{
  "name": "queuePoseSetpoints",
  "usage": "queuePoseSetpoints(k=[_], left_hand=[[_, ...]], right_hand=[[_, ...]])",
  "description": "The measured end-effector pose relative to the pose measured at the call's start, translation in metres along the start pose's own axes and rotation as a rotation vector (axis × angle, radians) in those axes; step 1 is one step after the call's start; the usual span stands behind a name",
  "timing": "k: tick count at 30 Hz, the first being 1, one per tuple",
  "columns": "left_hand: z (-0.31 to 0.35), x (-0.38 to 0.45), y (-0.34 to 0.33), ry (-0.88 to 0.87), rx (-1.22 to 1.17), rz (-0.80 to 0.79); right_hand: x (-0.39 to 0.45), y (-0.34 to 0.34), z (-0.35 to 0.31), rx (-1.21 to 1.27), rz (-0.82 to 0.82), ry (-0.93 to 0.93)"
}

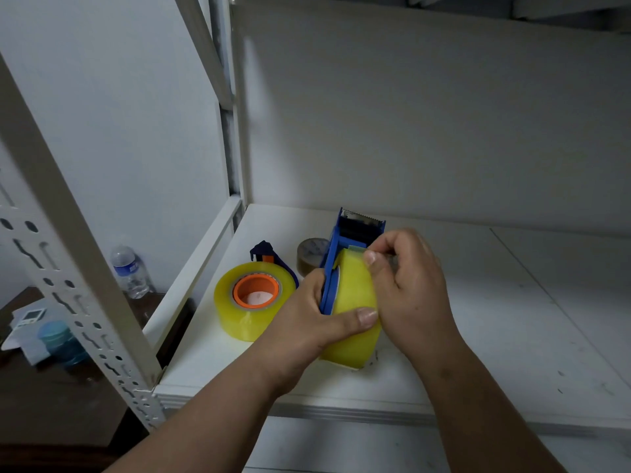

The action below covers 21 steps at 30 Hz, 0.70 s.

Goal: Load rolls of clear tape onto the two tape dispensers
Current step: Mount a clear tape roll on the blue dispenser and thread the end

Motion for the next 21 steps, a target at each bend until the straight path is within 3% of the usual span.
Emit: queuePoseSetpoints(k=[7,11,17,21], left_hand=[[0.008,-0.008,-0.001,-0.058,0.098,0.036],[0.006,-0.011,0.004,-0.068,0.08,0.122],[0.001,-0.014,0.003,-0.018,0.04,0.081],[0.007,-0.016,0.01,-0.052,0.101,0.177]], right_hand=[[-0.002,0.006,0.022,0.119,0.097,-0.217],[-0.005,0.007,0.023,0.124,0.144,-0.256],[-0.006,0.007,0.031,0.126,0.16,-0.328],[-0.009,0.005,0.038,0.132,0.156,-0.378]])
Point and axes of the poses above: each hand's wrist, its own x-axis towards the middle knuckle, its own y-axis out of the back of the hand, z = x × y, the point moved 9 cm from there along x, towards the middle knuckle, and after that the axes turned 4 degrees about -z, right-handed, at the moved point
